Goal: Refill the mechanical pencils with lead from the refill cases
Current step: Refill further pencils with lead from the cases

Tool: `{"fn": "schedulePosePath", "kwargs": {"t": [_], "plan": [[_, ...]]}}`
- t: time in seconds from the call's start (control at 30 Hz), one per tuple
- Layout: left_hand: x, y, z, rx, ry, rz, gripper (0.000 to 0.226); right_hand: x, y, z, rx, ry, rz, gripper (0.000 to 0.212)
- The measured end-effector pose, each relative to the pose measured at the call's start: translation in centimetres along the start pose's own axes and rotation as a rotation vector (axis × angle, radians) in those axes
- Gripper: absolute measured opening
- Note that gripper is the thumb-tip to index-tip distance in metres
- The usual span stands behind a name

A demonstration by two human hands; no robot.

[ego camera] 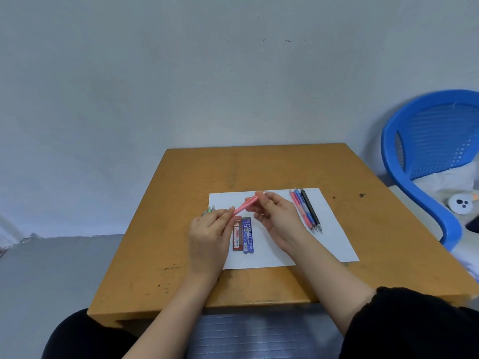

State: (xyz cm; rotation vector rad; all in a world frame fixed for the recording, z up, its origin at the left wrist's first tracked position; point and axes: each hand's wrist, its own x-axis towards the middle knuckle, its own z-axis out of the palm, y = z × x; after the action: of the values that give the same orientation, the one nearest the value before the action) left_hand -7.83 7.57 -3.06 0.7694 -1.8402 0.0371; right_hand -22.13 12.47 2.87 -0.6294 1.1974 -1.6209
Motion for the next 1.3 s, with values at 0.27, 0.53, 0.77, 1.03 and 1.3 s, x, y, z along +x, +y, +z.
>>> {"fn": "schedulePosePath", "kwargs": {"t": [0.27, 0.53, 0.77, 1.03, 1.3], "plan": [[3.1, 5.0, -2.8, -0.87, -0.483, -1.041, 0.042, 0.8, -2.4, 0.2, 0.481, 0.065, 0.088, 0.018], [4.2, 5.4, -4.6, -1.479, -0.845, -1.6, 0.094, 0.9, -4.2, 1.5, 0.681, -0.002, 0.277, 0.058], [4.8, 5.2, -5.4, -1.669, -0.876, -1.578, 0.102, 0.9, -4.5, 2.1, 0.673, -0.031, 0.301, 0.057], [4.5, 5.3, -5.8, -1.739, -0.9, -1.528, 0.105, 0.7, -4.6, 1.9, 0.712, -0.029, 0.299, 0.055], [4.8, 5.6, -6.2, -1.738, -0.896, -1.515, 0.105, 0.7, -4.6, 1.8, 0.75, -0.015, 0.305, 0.054]]}}
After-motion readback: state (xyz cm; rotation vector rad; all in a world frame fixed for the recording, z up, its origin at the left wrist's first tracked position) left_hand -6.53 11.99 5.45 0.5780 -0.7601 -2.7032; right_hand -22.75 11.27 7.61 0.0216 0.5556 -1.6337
